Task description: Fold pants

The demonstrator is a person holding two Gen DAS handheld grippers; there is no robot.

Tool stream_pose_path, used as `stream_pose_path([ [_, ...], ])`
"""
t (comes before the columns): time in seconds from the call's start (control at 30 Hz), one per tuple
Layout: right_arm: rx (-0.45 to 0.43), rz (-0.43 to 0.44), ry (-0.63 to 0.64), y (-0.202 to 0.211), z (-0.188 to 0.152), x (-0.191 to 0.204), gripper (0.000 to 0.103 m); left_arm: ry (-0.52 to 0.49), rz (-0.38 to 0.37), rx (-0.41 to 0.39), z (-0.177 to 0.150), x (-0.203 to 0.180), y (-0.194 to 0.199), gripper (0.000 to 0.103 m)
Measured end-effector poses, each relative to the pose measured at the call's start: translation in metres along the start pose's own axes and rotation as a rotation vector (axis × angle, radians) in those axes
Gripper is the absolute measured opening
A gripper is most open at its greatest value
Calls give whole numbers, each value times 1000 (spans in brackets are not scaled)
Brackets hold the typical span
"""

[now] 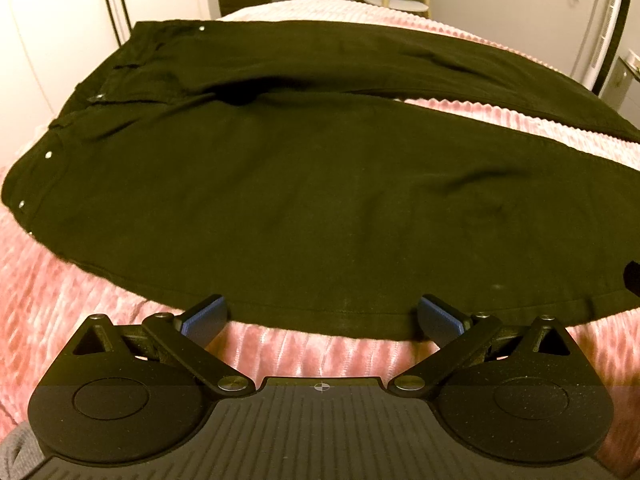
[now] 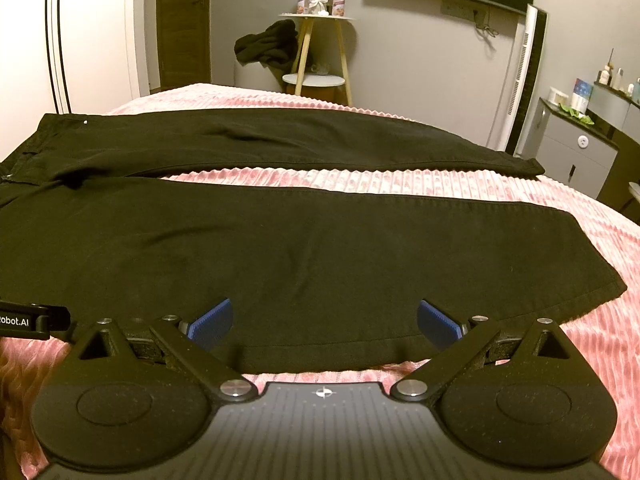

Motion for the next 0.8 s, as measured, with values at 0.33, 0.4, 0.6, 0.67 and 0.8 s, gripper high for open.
stream_pose_path([
  [0.33, 0, 0, 0, 0, 0, 0, 99, 1, 2, 4, 1, 1, -1, 103],
  [0.4, 0, 0, 0, 0, 0, 0, 99, 1, 3, 4, 1, 1, -1, 103],
  [0.6, 0, 0, -1, 0, 0, 0, 99, 5, 5, 8, 1, 1, -1, 103],
  [0.67, 0, 0, 0, 0, 0, 0, 99, 5, 4, 8, 1, 2, -1, 103],
  [0.8, 1, 0, -2, 0, 0, 0, 99, 5, 5, 8, 1, 2, -1, 103],
])
Point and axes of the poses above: each gripper's, at about its wrist camera, not at the fingertips, and y roughly against the way its jaws point, x to its left, z to its top, the point moved 2 cm from there along -y, roughly the way its jaws point, and after that the axes turned 8 degrees about -x, right-handed, at the moved point
